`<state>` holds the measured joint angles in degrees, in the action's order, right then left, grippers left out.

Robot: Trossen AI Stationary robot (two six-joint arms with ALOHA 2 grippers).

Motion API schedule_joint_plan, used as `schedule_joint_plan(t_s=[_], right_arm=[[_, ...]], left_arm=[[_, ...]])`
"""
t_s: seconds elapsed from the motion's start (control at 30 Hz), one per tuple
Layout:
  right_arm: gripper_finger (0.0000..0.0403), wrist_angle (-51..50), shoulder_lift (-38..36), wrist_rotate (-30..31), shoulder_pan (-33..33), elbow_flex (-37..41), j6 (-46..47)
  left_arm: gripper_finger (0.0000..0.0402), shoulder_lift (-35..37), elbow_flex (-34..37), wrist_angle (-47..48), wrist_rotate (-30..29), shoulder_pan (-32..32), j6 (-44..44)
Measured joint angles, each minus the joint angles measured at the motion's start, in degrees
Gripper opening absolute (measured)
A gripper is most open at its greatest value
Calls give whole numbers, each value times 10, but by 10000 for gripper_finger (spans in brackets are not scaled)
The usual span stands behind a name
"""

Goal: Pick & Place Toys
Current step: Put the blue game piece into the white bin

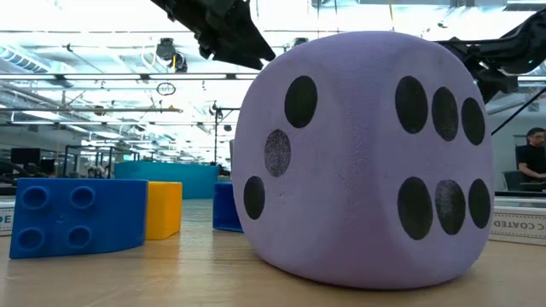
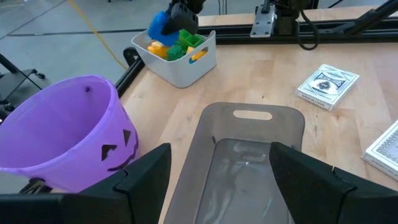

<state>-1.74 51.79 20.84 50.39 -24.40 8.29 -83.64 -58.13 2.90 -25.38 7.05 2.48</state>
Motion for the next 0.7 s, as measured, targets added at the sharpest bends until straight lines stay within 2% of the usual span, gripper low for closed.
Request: schedule_joint_plan(t_s=[0.17, 0.33, 0.57, 0.7], right_arm=[[231, -1, -17, -1, -6, 0, 0], [263, 5, -33, -4, -33, 0, 0], [270, 17, -56, -61, -74, 0, 17], [256, -56, -55, -83, -87, -20, 72]], left_arm=[[275, 0, 0, 0, 1, 0, 0], [279, 0, 0, 0, 1, 0, 0], [268, 0, 0, 0, 1, 0, 0], [264, 0, 0, 0, 1, 0, 0]])
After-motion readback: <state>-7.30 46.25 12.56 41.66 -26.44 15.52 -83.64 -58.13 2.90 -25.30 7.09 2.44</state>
